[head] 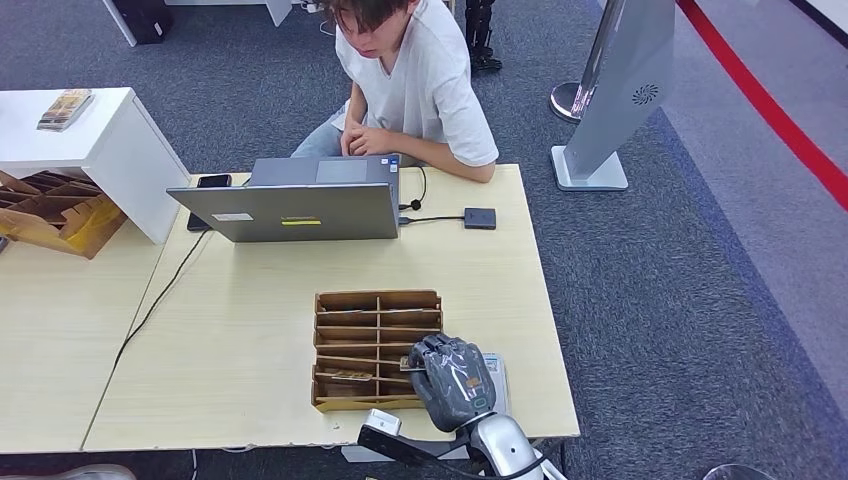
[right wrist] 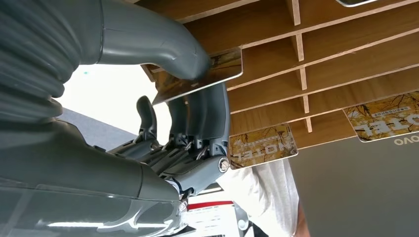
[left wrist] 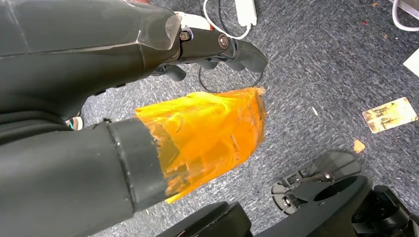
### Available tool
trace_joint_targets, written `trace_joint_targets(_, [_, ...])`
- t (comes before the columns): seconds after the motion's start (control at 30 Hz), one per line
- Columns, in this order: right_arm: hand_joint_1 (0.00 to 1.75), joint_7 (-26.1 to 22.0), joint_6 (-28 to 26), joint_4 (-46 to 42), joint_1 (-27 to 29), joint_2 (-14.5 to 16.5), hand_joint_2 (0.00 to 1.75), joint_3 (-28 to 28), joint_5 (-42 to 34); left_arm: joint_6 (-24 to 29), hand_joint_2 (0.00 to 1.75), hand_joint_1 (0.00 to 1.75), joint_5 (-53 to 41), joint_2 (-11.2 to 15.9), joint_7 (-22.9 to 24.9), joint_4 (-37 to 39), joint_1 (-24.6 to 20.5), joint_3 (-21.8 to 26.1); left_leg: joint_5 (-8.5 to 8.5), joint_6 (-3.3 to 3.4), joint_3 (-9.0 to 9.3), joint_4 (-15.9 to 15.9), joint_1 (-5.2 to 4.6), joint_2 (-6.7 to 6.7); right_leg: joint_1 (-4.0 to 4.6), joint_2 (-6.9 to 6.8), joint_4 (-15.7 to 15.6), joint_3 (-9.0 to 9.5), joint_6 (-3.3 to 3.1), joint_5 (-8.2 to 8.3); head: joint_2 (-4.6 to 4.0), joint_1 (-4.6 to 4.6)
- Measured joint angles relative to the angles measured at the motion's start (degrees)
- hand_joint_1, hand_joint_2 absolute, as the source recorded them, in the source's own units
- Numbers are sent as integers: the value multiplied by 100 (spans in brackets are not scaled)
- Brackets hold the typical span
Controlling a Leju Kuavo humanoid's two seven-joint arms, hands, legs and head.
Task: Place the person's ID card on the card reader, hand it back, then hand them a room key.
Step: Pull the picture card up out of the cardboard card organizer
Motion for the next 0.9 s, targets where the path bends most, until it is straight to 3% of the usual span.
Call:
trace_joint_targets(0.2, [171, 23, 1, -1, -16, 0, 175, 0, -11, 0, 0, 0, 2, 1, 23, 0, 0, -1, 0, 0, 0, 0, 0, 0, 0, 0, 0, 0, 0, 0, 1, 0])
trace_joint_targets(0.47, [175, -13, -109, -1, -17, 0, 175, 0, -2, 0, 0, 0, 1, 2, 33, 0, -1, -35, 0, 0, 0, 0, 0, 0, 0, 0, 0, 0, 0, 0, 1, 0])
trace_joint_targets(0.9, [175, -447, -1120, -140, 76, 0, 175, -34, 79, 12, 0, 0, 2, 0, 33, 0, 0, -127, 0, 0, 0, 0, 0, 0, 0, 0, 0, -1, 0, 0, 1, 0])
